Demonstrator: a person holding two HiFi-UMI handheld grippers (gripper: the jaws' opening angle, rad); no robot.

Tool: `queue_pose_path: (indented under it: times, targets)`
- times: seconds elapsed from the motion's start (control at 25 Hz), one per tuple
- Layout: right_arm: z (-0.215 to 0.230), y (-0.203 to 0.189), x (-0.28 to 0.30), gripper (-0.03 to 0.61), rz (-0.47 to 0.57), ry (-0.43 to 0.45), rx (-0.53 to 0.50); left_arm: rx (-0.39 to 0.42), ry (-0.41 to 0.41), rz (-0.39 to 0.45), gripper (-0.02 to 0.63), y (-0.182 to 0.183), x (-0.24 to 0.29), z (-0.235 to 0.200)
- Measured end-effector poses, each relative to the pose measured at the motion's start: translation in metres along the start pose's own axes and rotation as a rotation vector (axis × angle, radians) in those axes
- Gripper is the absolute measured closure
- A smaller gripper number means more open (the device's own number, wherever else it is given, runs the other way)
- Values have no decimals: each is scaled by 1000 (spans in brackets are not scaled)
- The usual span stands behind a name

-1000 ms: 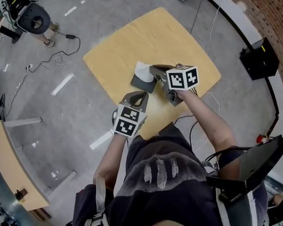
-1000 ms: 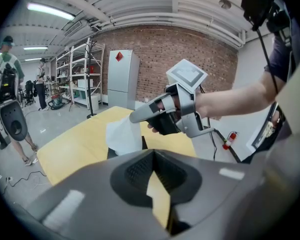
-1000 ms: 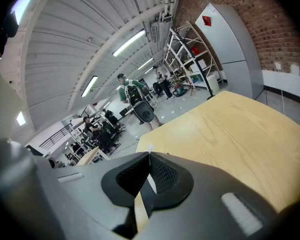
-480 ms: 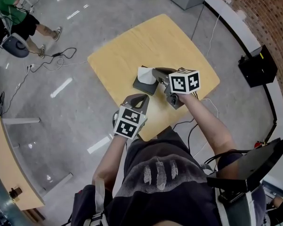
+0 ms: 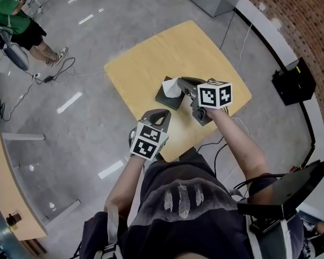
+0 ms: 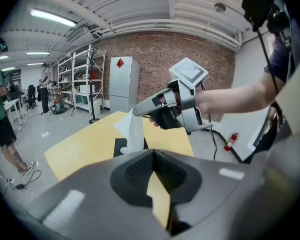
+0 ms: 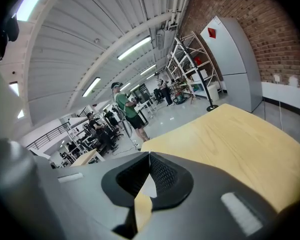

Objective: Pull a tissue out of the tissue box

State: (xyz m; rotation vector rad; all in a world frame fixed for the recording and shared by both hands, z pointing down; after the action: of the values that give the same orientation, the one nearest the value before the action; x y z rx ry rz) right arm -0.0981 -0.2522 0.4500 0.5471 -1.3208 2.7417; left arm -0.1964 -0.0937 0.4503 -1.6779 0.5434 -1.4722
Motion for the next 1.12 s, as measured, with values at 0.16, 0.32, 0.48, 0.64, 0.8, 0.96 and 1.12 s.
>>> queue_pose_path:
  times: [0.16, 0.32, 0.48, 0.64, 0.8, 0.96, 1.12]
  targets:
    - [-17, 9, -7, 578, 59, 4, -5, 8, -9, 15, 611, -5, -10, -2]
    - [-36, 18, -16, 578, 113, 7, -4, 14, -29, 26, 611, -12, -19, -4]
    - [-43, 19, -37, 578, 169, -6, 51, 21, -62, 24, 611, -16, -19, 2]
    - [-35, 9, -68, 578, 231, 1, 179, 30, -85, 13, 611, -14, -14, 16]
    - [-9, -15, -94, 578, 238, -32, 289, 39, -82, -5, 611, -8, -13, 28]
    - [23, -50, -102, 578, 178, -63, 386, 52, -57, -43, 611, -3, -10, 33]
    - [59, -87, -113, 578, 124, -79, 470, 58, -42, -74, 611, 5, 2, 49]
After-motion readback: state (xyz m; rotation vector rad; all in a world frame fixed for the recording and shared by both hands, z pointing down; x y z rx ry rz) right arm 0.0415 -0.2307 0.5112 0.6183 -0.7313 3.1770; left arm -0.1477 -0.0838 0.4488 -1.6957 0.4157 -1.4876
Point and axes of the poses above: the fingertips, and each gripper's own axes: x forward along the fingers, z to its right, y out of its top, the point moved 8 cm from there along -x, backward along the fingers, and after that the axes turned 11 degrees about y, right-handed, at the moved point
